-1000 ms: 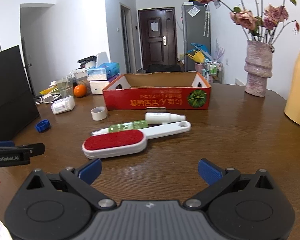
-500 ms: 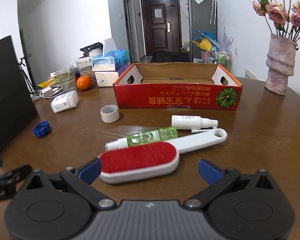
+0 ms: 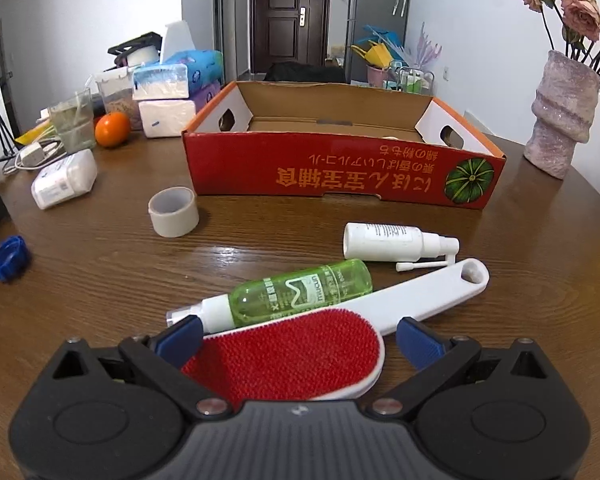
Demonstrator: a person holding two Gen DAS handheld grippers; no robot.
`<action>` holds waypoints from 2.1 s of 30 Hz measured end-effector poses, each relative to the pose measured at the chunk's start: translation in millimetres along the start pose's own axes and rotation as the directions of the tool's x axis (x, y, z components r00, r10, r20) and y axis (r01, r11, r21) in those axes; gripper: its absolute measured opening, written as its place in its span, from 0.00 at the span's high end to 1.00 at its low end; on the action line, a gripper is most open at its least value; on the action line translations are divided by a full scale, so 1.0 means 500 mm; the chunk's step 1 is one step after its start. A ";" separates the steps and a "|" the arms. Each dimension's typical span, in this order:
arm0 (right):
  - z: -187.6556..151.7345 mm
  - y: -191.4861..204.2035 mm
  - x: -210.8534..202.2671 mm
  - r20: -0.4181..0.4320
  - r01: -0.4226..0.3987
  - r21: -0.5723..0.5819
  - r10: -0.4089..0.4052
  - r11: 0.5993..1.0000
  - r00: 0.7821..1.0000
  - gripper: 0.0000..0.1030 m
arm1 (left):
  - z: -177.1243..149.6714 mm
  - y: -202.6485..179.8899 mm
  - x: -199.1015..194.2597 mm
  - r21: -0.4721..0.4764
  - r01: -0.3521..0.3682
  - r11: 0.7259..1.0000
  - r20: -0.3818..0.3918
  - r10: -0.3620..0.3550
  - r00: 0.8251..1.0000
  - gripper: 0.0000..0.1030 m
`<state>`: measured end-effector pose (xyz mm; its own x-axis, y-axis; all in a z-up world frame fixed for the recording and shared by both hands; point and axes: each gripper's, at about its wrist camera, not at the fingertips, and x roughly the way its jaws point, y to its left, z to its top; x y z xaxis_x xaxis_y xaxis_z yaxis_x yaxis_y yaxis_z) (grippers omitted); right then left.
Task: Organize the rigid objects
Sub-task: 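Close the right tool on the red lint brush, then grasp the white wet-wipes pack with the left tool while the right tool holds the brush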
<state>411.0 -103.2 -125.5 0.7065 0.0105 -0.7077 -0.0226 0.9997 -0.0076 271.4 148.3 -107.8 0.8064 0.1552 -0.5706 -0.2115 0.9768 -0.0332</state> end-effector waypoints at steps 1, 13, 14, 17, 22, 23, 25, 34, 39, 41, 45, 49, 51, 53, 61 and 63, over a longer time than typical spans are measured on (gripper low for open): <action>-0.002 -0.001 -0.002 0.001 0.004 -0.004 -0.004 1.000 1.000 0.00 | -0.001 0.000 0.001 -0.001 0.002 1.000 -0.002 -0.002 1.000 0.00; -0.009 -0.070 -0.022 -0.036 0.006 0.003 -0.006 1.000 0.999 0.00 | -0.007 -0.010 -0.002 0.001 0.012 1.000 -0.006 -0.012 1.000 0.00; -0.007 -0.076 -0.025 -0.034 -0.002 0.026 0.003 1.000 0.999 0.00 | -0.007 -0.011 -0.003 0.000 0.013 1.000 -0.006 -0.013 1.000 0.00; -0.003 -0.073 -0.025 -0.018 -0.018 0.061 0.019 0.998 1.000 0.00 | -0.005 -0.021 -0.002 -0.002 0.021 1.000 -0.011 -0.021 1.000 0.00; 0.012 -0.036 0.011 -0.019 0.047 0.035 -0.047 0.998 0.999 0.00 | -0.006 -0.034 -0.013 0.016 0.027 1.000 -0.009 -0.026 1.000 0.00; 0.013 -0.037 0.011 -0.024 0.048 0.037 -0.047 0.998 0.999 0.00 | -0.006 -0.033 -0.015 0.017 0.024 1.000 -0.007 -0.024 1.000 0.00; 0.008 -0.044 0.004 -0.022 0.043 0.017 -0.042 0.999 0.999 0.00 | -0.003 -0.029 -0.015 0.015 0.016 1.000 -0.005 -0.016 1.000 0.00; -0.010 -0.135 -0.026 -0.053 0.003 0.075 0.001 0.997 0.999 0.03 | -0.008 -0.047 0.000 0.013 0.033 0.999 -0.025 -0.033 0.999 0.00; 0.009 -0.096 -0.028 -0.017 -0.055 0.088 0.056 0.995 0.998 0.02 | -0.005 -0.060 -0.007 0.024 0.036 0.999 -0.021 -0.035 0.999 0.00; 0.017 -0.075 -0.004 -0.052 -0.035 0.085 0.039 0.996 0.998 0.02 | -0.005 -0.058 -0.010 0.026 0.030 0.999 -0.019 -0.029 0.999 0.00; 0.017 -0.063 0.034 -0.095 -0.021 0.143 0.035 0.989 0.995 0.00 | -0.003 -0.046 -0.007 0.011 0.015 1.000 -0.027 -0.014 1.000 0.00; -0.005 -0.050 0.053 -0.129 0.020 0.071 -0.011 0.997 0.992 0.08 | -0.002 -0.041 -0.004 0.004 0.017 1.000 -0.030 -0.017 0.999 0.00; -0.013 -0.059 0.038 -0.108 0.005 0.057 0.001 0.998 0.994 0.21 | -0.002 -0.041 -0.001 0.007 0.016 1.000 -0.030 -0.016 0.999 0.00; -0.016 -0.078 0.027 -0.112 -0.013 0.038 0.017 0.999 0.994 0.31 | 0.000 -0.042 0.006 0.011 0.015 1.000 -0.034 -0.014 0.999 0.00; -0.042 -0.182 -0.007 -0.119 -0.053 -0.023 0.050 0.998 0.992 0.39 | 0.077 -0.012 0.056 0.028 0.019 0.999 -0.024 -0.018 1.000 0.00; -0.049 -0.205 -0.010 -0.113 -0.055 -0.024 0.052 0.998 0.992 0.39 | 0.110 -0.004 0.072 0.022 0.013 1.000 -0.027 -0.012 1.000 0.00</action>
<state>392.6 -206.2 -138.4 0.6200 0.0595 -0.7824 -0.0783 0.9968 0.0138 331.4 160.0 -83.2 0.7936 0.1393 -0.5922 -0.1891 0.9817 -0.0225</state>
